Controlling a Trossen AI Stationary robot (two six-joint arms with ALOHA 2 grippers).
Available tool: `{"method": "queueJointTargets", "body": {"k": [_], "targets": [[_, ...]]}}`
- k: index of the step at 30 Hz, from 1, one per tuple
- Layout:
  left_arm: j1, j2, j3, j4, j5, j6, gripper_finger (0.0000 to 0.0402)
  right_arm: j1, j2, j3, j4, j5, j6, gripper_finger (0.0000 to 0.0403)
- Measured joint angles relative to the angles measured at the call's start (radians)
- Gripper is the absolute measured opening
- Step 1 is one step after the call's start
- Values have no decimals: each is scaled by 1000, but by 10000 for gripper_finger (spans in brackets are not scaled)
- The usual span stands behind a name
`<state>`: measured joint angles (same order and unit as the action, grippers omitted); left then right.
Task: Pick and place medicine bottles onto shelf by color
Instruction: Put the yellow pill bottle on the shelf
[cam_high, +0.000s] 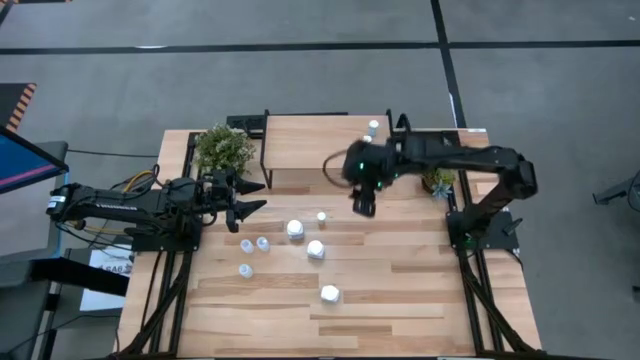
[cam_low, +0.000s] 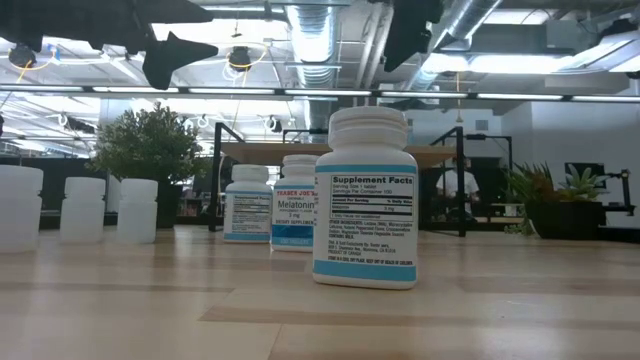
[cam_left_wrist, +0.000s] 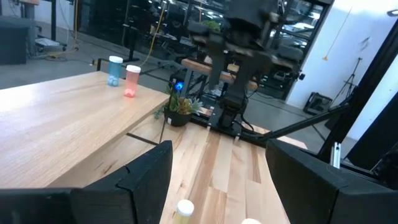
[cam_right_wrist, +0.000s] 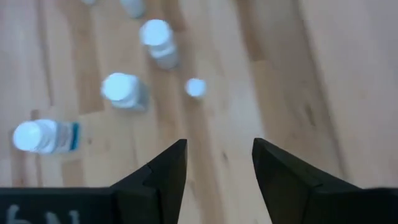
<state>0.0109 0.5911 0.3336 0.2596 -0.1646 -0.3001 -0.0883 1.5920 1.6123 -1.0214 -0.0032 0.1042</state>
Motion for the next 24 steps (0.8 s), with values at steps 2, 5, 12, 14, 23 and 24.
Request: {"method": "queueJointTargets", "body": {"k": [2, 5, 12, 14, 23, 24], "targets": [[0, 0, 0, 0, 0, 1, 245, 39, 0, -45, 85, 0, -2, 199], [0, 0, 0, 0, 0, -2, 245, 83, 1, -96, 201, 0, -29, 199], [0, 0, 0, 0, 0, -8, 245, 119, 1, -208, 483, 1, -33, 201], [0, 0, 0, 0, 0, -8, 245, 118, 1, -243, 534, 1, -20, 201], [0, 0, 0, 0, 0, 0, 245, 101, 7, -331, 624, 9, 7, 226], [0, 0, 0, 0, 0, 1, 245, 99, 24, -327, 648, 9, 4, 233]]}}
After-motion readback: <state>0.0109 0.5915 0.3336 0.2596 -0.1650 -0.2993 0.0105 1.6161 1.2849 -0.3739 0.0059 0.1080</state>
